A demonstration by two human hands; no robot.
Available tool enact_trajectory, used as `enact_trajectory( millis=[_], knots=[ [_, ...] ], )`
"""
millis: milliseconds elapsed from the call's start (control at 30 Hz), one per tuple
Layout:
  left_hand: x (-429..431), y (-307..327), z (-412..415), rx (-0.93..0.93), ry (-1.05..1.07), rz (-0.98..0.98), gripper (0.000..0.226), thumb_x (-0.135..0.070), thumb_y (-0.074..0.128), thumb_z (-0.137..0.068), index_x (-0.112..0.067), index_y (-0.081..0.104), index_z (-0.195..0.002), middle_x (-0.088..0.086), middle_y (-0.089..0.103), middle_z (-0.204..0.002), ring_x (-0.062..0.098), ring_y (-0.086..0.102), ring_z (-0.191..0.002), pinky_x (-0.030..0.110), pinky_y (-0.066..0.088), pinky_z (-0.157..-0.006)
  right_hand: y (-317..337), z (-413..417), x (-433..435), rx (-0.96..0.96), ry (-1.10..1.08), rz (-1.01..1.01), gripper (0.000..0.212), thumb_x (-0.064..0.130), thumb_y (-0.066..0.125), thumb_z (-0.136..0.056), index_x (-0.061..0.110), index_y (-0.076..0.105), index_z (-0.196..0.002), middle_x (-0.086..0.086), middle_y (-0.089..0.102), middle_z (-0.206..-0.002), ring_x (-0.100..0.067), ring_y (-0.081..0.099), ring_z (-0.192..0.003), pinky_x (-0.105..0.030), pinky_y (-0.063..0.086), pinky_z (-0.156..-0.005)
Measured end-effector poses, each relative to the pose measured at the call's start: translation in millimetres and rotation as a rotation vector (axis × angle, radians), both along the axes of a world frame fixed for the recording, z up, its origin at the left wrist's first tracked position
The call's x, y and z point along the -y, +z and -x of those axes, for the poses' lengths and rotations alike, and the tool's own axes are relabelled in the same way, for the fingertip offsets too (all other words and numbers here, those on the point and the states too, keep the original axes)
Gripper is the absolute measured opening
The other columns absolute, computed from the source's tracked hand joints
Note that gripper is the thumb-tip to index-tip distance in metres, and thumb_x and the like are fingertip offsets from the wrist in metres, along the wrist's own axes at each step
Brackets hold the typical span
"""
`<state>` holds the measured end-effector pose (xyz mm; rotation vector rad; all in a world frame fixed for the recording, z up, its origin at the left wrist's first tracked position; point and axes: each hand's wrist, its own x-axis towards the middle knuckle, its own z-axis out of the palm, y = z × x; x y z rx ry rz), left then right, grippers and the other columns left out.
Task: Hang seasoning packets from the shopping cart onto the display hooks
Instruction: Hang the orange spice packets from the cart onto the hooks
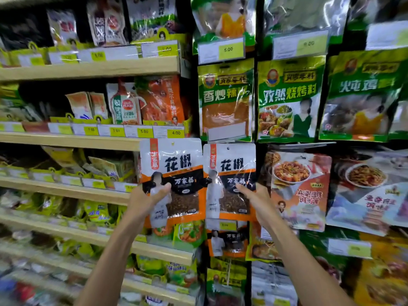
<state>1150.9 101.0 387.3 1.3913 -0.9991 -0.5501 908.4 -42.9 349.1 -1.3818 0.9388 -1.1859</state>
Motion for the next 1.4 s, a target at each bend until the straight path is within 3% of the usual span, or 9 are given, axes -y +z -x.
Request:
enact_trajectory(
  millis=[100, 300, 433, 567, 967, 1100, 1200, 1300, 1400],
  knots=[
    [5, 2, -3, -0.017, -0.037, 0.012, 0.074, -0.048, 0.075, -0.059, -0.003, 0.06, -0.116, 0.018, 0.065, -0.113, 0.03, 0.061, -0.107, 0.048, 0.049, -0.092, -2, -4, 1, 0.008, -0.016, -0.025, 0.01, 0.032, 0.072, -0.083, 0.03, 0.063, -0.087, 0.029, 0.069, -0.076, 0.011, 0.061, -0.081, -0.011, 0.044, -0.058],
    [14, 1, -7, -0.009, -0.093, 0.04, 0.081, -0.05, 0.076, -0.059, 0.007, 0.053, -0.112, 0.025, 0.059, -0.116, 0.039, 0.055, -0.113, 0.06, 0.043, -0.096, -6, -5, 2, 0.063, -0.107, -0.021, 0.022, 0.03, 0.074, -0.081, 0.03, 0.052, -0.082, 0.032, 0.046, -0.068, 0.014, 0.045, -0.063, -0.013, 0.039, -0.069],
    [23, 1, -7, 0.002, -0.101, 0.034, 0.075, -0.05, 0.074, -0.059, -0.002, 0.059, -0.116, 0.014, 0.066, -0.111, 0.03, 0.059, -0.109, 0.044, 0.049, -0.089, 0, -8, 2, 0.056, -0.093, -0.009, 0.024, 0.031, 0.074, -0.081, 0.036, 0.051, -0.077, 0.033, 0.057, -0.061, 0.018, 0.051, -0.064, -0.009, 0.039, -0.06],
    [29, 0, -10, -0.014, -0.106, 0.024, 0.065, -0.046, 0.073, -0.061, -0.007, 0.061, -0.111, 0.01, 0.067, -0.107, 0.027, 0.06, -0.105, 0.052, 0.047, -0.096, -3, -10, 5, 0.053, -0.064, -0.017, 0.016, 0.033, 0.074, -0.08, 0.036, 0.058, -0.082, 0.031, 0.062, -0.076, 0.012, 0.052, -0.079, -0.016, 0.037, -0.071],
    [43, -9, -17, -0.057, -0.146, 0.026, 0.07, -0.041, 0.075, -0.065, 0.003, 0.056, -0.116, 0.023, 0.063, -0.114, 0.033, 0.059, -0.109, 0.049, 0.046, -0.096, -7, -12, 13, 0.055, -0.069, 0.003, 0.007, 0.021, 0.07, -0.086, 0.025, 0.065, -0.088, 0.023, 0.072, -0.075, 0.013, 0.064, -0.07, -0.003, 0.044, -0.05],
    [45, -12, -18, -0.069, -0.166, 0.027, 0.092, -0.04, 0.075, -0.067, 0.016, 0.036, -0.129, 0.037, 0.043, -0.131, 0.047, 0.047, -0.121, 0.061, 0.039, -0.101, -3, -18, 25, 0.028, -0.084, -0.024, 0.006, 0.025, 0.069, -0.086, 0.028, 0.066, -0.09, 0.016, 0.07, -0.088, 0.003, 0.061, -0.084, -0.015, 0.04, -0.063],
    [47, -14, -19, -0.064, -0.172, 0.013, 0.091, -0.043, 0.075, -0.065, 0.011, 0.042, -0.13, 0.03, 0.051, -0.129, 0.041, 0.05, -0.121, 0.058, 0.041, -0.101, 4, -25, 44, 0.008, -0.081, -0.018, 0.01, 0.023, 0.065, -0.09, 0.024, 0.065, -0.1, 0.008, 0.068, -0.102, -0.014, 0.06, -0.103, -0.025, 0.046, -0.077],
    [49, -19, -19, -0.047, -0.183, -0.024, 0.09, -0.05, 0.076, -0.062, 0.007, 0.048, -0.125, 0.025, 0.056, -0.123, 0.036, 0.053, -0.119, 0.056, 0.042, -0.1, 12, -30, 63, -0.028, -0.098, -0.049, 0.053, 0.026, 0.06, -0.094, 0.005, 0.043, -0.139, -0.011, 0.049, -0.141, -0.027, 0.043, -0.132, -0.039, 0.035, -0.109],
    [53, -28, -18, -0.038, -0.205, -0.042, 0.073, -0.051, 0.075, -0.06, -0.014, 0.056, -0.12, 0.006, 0.063, -0.118, 0.023, 0.057, -0.113, 0.046, 0.047, -0.096, 10, -31, 73, -0.067, -0.138, -0.064, 0.066, 0.028, 0.057, -0.095, -0.002, 0.026, -0.146, -0.014, 0.035, -0.15, -0.03, 0.035, -0.137, -0.03, 0.029, -0.103]
  ],
)
